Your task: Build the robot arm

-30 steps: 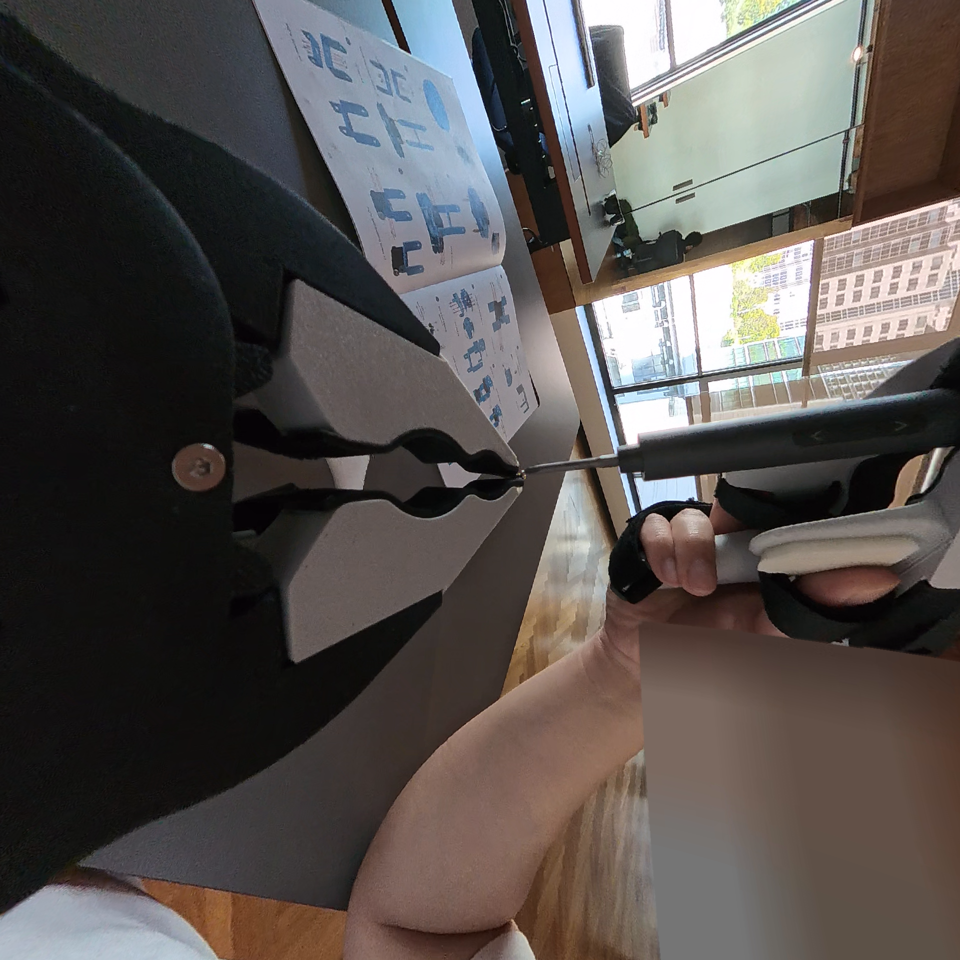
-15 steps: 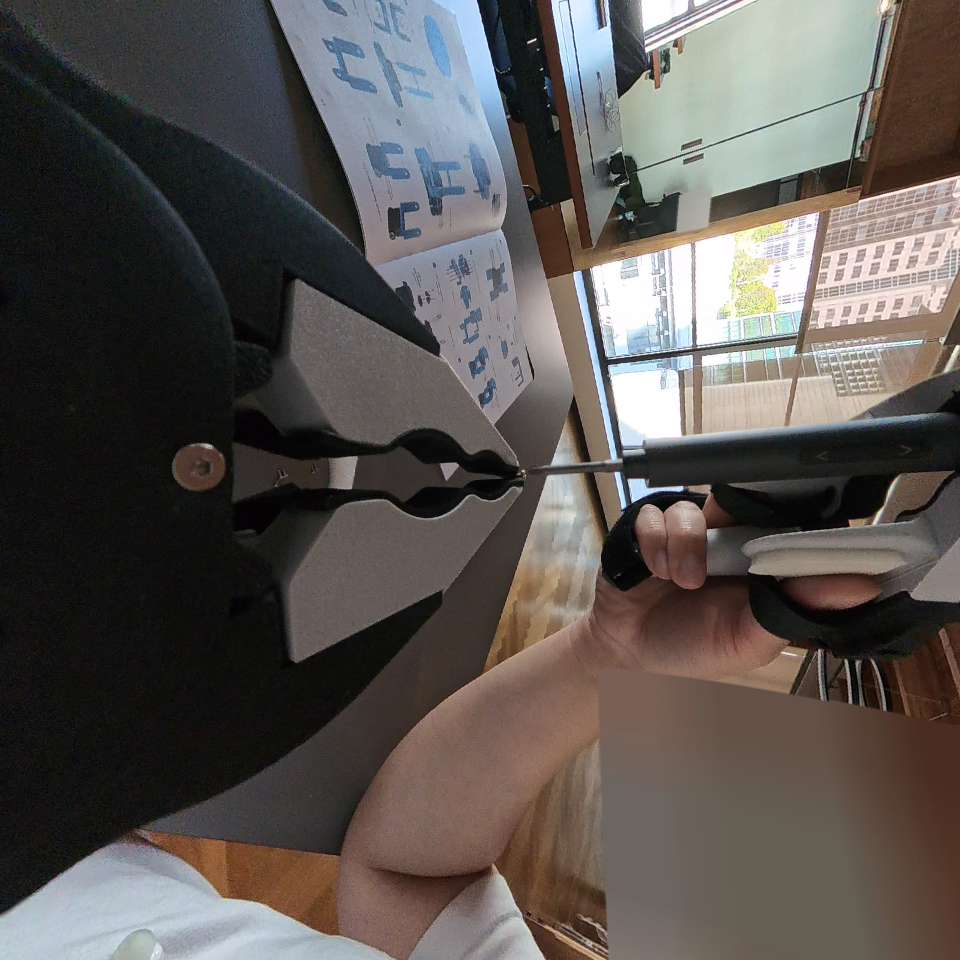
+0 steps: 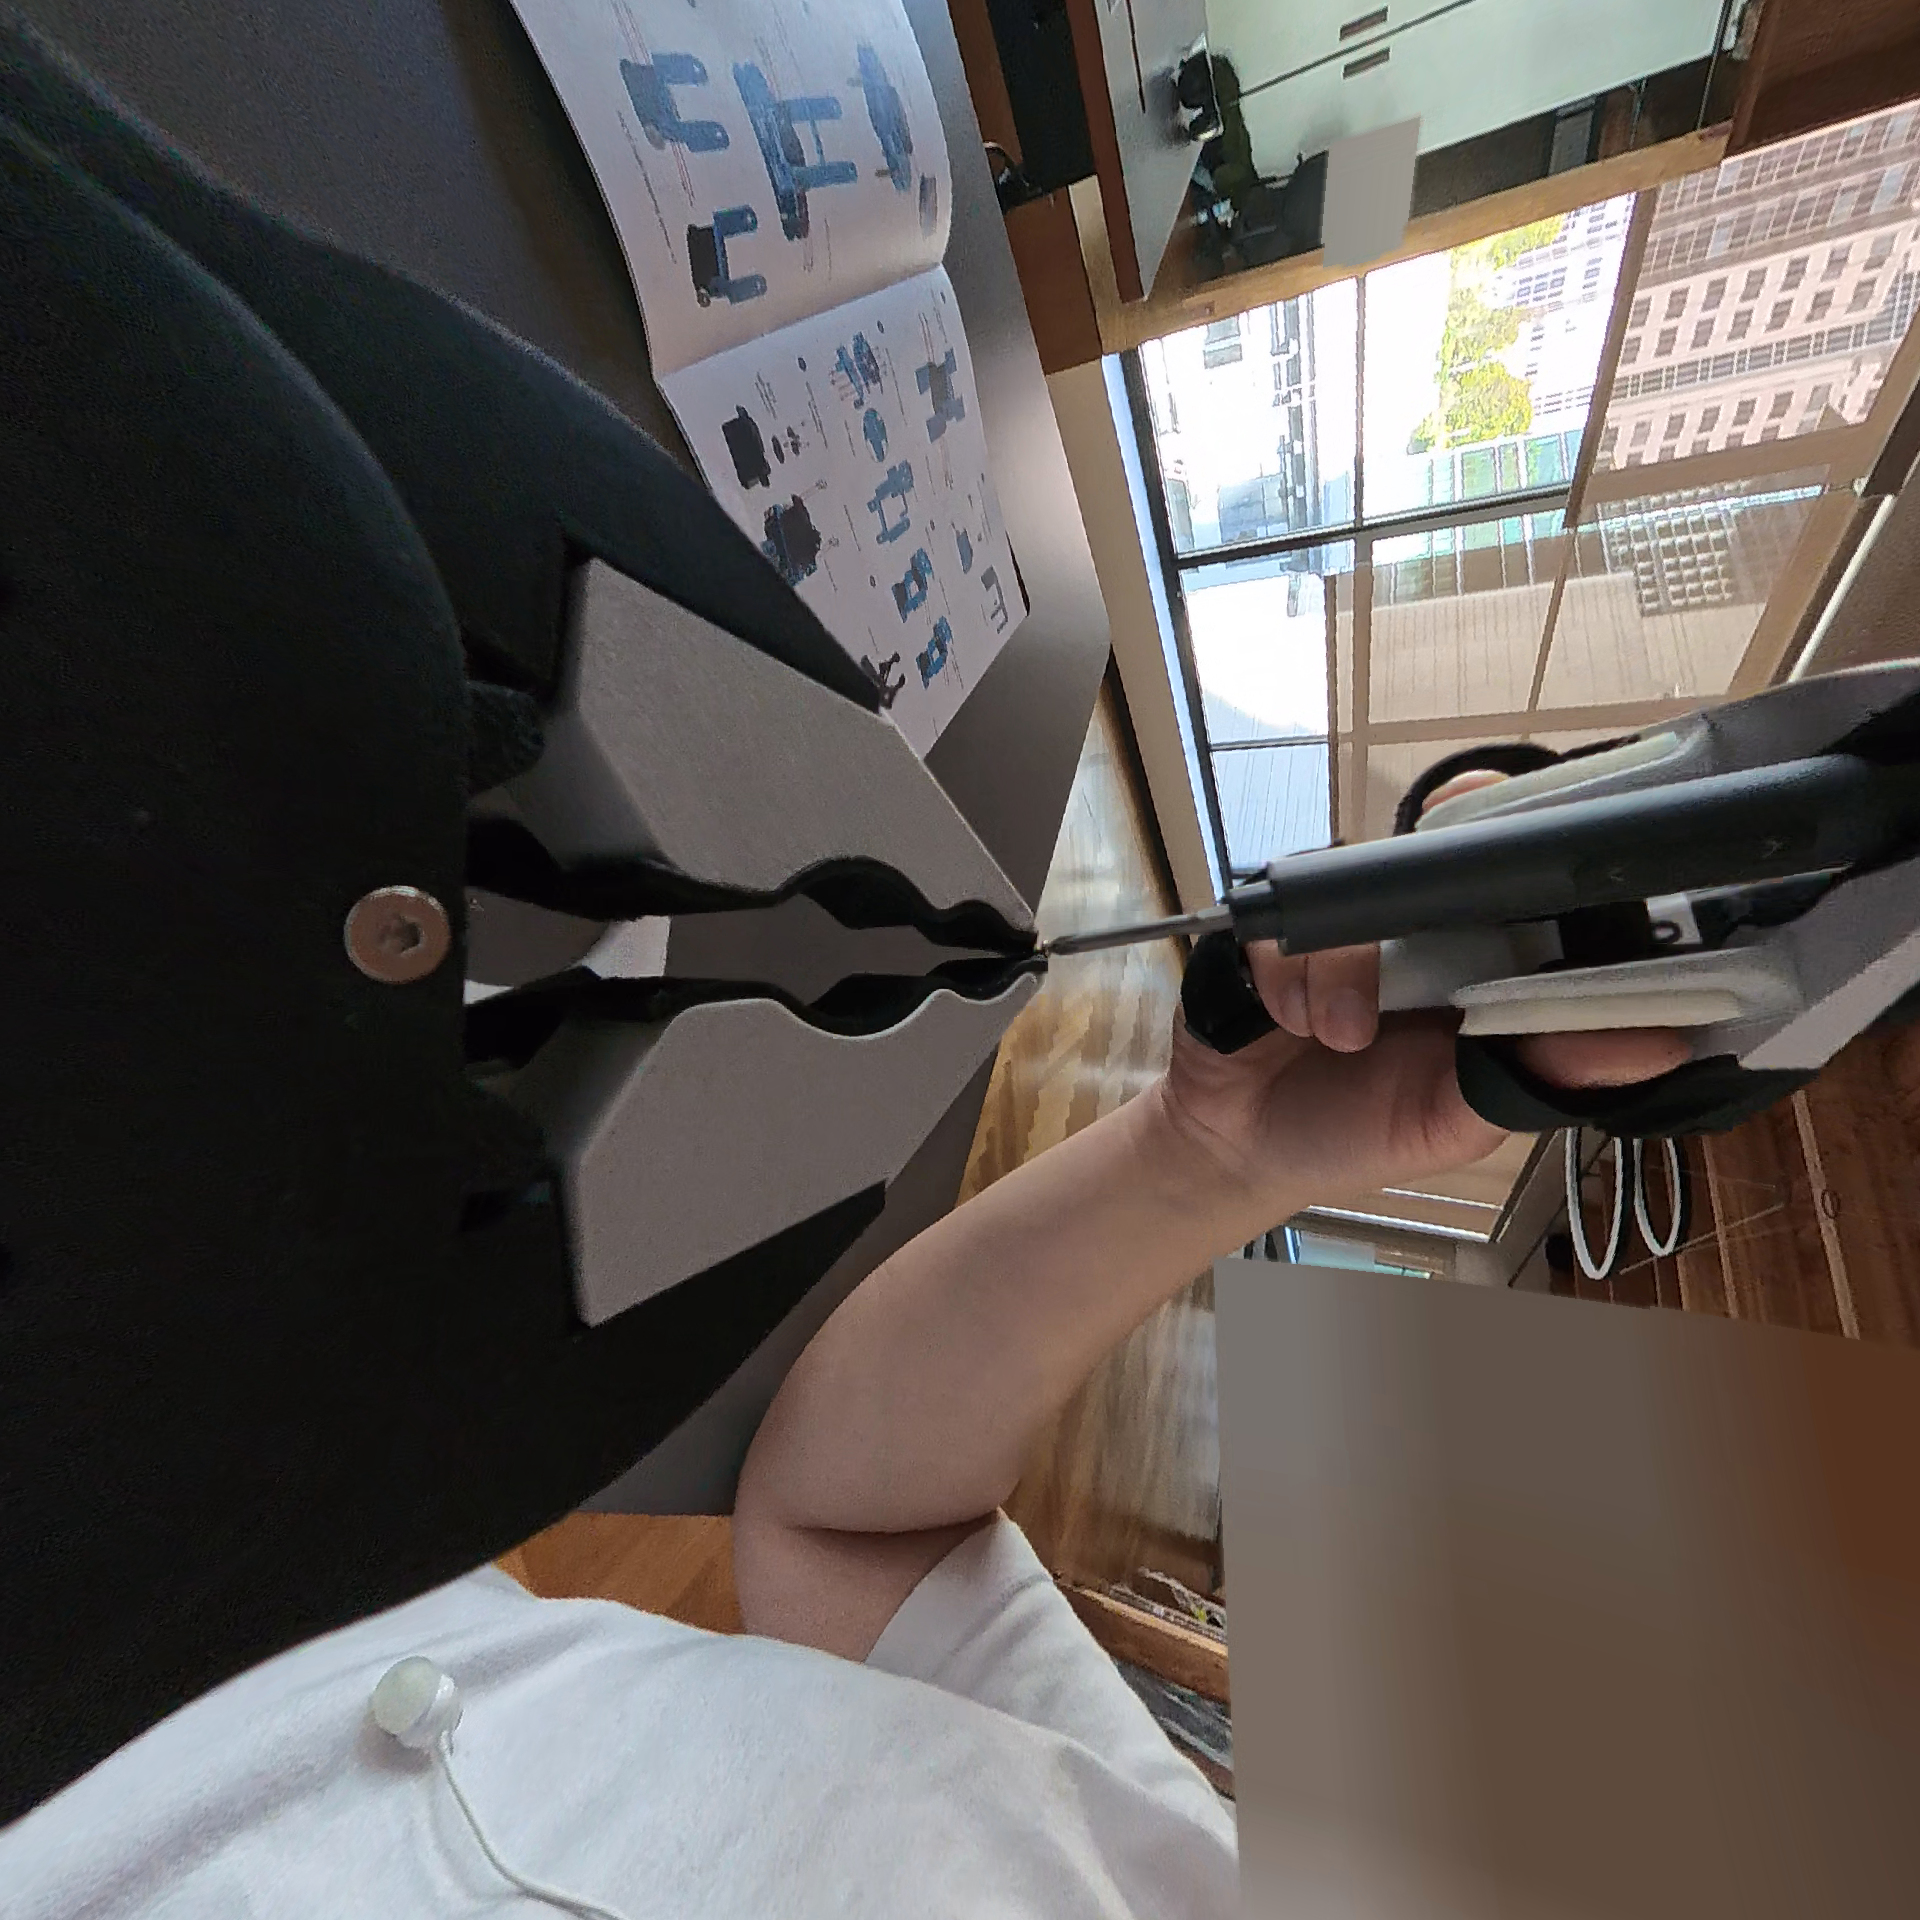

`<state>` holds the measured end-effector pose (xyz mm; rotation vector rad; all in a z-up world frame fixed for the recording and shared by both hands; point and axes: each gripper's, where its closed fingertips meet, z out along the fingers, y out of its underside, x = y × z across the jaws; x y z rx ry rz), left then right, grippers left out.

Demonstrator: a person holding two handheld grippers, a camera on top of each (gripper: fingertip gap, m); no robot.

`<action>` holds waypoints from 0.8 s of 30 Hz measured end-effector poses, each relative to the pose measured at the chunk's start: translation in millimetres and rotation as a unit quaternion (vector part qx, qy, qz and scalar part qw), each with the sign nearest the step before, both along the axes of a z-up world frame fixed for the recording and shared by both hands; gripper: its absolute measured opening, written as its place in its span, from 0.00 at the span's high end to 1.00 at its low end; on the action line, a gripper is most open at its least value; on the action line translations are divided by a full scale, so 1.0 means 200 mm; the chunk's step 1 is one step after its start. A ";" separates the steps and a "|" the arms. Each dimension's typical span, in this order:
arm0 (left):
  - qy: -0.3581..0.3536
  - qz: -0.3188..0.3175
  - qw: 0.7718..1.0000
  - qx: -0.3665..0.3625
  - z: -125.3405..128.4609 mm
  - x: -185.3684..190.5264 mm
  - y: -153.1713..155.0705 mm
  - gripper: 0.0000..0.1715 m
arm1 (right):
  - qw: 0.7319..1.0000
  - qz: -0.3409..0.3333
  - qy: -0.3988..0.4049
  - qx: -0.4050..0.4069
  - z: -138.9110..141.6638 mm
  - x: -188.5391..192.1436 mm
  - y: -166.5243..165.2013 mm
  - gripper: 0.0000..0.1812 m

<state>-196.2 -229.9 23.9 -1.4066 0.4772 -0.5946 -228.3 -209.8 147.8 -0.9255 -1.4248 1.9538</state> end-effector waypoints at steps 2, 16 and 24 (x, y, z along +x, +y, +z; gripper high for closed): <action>-0.007 -0.017 1.000 0.001 0.01 0.01 -0.02 1.00 | 1.000 0.012 0.002 -0.002 0.00 0.01 -0.01 0.91; 0.002 -0.053 0.998 -0.043 -0.04 0.05 -0.02 1.00 | 0.999 0.032 -0.021 0.011 -0.04 0.00 -0.06 0.91; -0.024 -0.053 0.997 -0.042 -0.03 0.04 -0.01 0.97 | 0.999 0.026 -0.015 0.008 -0.03 -0.01 -0.04 0.91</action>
